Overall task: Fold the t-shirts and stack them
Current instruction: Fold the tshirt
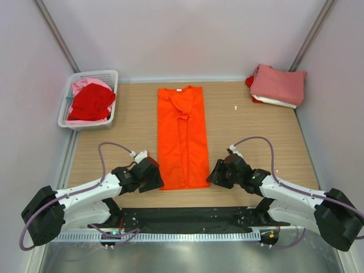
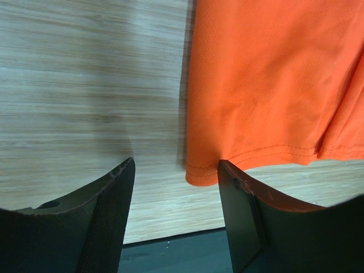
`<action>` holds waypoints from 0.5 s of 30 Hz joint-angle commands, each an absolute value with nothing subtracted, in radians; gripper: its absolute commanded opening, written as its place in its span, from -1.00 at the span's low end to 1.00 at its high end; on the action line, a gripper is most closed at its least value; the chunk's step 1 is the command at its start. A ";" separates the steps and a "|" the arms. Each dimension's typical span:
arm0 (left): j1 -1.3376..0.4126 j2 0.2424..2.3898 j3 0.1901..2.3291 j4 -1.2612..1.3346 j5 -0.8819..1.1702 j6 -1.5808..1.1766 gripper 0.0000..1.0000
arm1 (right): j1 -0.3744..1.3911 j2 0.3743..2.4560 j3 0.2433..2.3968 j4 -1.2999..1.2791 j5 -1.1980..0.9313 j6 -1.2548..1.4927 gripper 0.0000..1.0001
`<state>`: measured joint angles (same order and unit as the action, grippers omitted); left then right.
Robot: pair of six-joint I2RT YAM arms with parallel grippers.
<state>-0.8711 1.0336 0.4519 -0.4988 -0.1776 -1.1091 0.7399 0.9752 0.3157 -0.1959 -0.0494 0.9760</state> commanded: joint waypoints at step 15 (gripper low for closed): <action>-0.972 1.129 0.431 -0.431 -0.255 -1.192 -0.25 | 0.802 1.063 0.288 -0.094 -0.005 1.016 -0.60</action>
